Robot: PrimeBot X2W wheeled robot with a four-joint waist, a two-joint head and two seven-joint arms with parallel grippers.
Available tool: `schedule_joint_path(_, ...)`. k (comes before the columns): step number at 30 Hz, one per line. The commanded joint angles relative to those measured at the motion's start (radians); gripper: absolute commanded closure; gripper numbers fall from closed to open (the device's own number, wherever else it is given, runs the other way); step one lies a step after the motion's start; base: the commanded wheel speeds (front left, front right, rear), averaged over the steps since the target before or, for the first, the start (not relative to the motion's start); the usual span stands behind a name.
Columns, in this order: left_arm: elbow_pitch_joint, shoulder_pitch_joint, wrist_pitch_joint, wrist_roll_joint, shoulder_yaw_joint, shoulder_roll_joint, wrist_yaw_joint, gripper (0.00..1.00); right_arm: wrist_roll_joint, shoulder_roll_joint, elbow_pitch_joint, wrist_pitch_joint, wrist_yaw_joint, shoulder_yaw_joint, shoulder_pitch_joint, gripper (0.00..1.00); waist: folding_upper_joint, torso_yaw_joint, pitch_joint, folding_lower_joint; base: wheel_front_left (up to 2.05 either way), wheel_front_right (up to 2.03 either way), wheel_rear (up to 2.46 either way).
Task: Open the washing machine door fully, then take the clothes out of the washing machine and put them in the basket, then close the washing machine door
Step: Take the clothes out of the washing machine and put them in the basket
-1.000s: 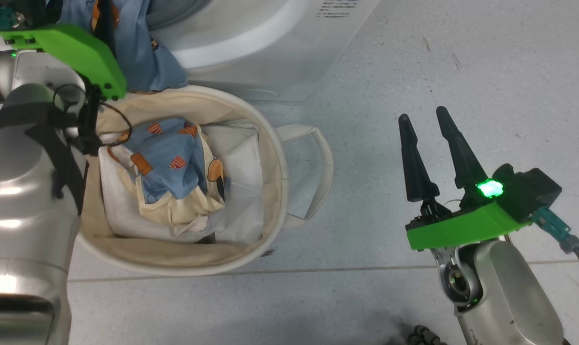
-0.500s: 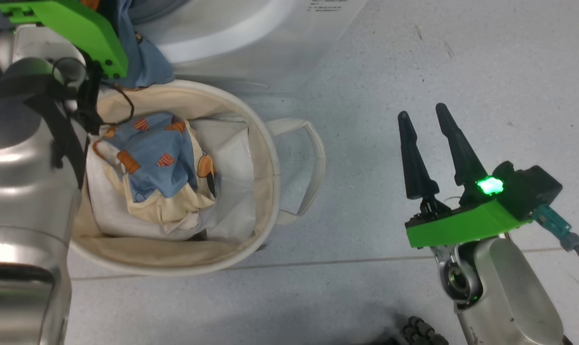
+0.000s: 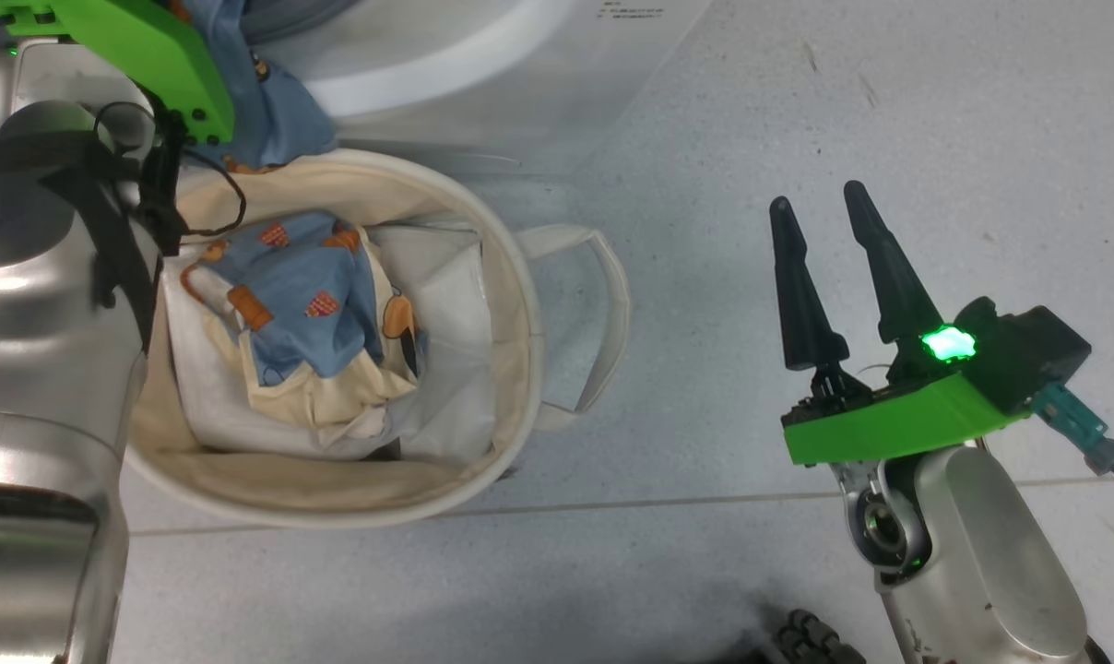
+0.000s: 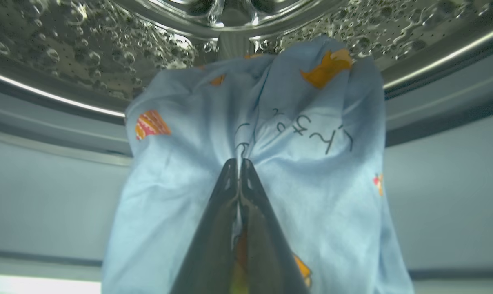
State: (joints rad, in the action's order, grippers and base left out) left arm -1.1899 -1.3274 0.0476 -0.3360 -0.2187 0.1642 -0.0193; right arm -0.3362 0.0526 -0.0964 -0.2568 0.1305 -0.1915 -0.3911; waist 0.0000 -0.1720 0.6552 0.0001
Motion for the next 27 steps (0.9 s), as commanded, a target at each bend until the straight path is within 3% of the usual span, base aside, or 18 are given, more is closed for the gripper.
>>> schedule_joint_path(1, 0.019, -0.019, 0.029, 0.009, 0.002, 0.039, -0.003, 1.00, -0.004, -0.002, 0.029, -0.005, 0.000, -0.019, 0.006, 0.00, 0.0000, 0.007, -0.011, -0.0001, 0.00, 0.00, 0.00)
schedule_joint_path(8, 0.041, 0.021, 0.170, 0.007, -0.006, 0.029, -0.016, 1.00, 0.000, -0.002, 0.022, -0.005, 0.000, -0.020, 0.017, 0.00, 0.0000, 0.034, -0.062, -0.0001, 0.00, 0.00, 0.00)
schedule_joint_path(17, 0.102, 0.105, 0.211, 0.004, -0.007, 0.019, -0.013, 1.00, 0.011, -0.002, 0.008, -0.005, 0.000, -0.028, 0.034, 0.00, 0.0000, 0.072, -0.132, -0.0001, 0.00, 0.00, 0.00)
schedule_joint_path(21, 0.198, 0.175, 0.213, 0.007, 0.002, 0.018, -0.007, 1.00, 0.012, -0.002, -0.001, -0.005, 0.000, -0.035, 0.043, 0.00, 0.0000, 0.082, -0.166, -0.0001, 0.00, 0.00, 0.00)
schedule_joint_path(27, 0.448, 0.358, 0.214, 0.019, 0.048, 0.027, 0.019, 1.00, 0.008, -0.002, -0.017, -0.005, 0.000, -0.035, 0.064, 0.00, 0.0000, 0.097, -0.237, -0.0001, 0.00, 0.00, 0.00)
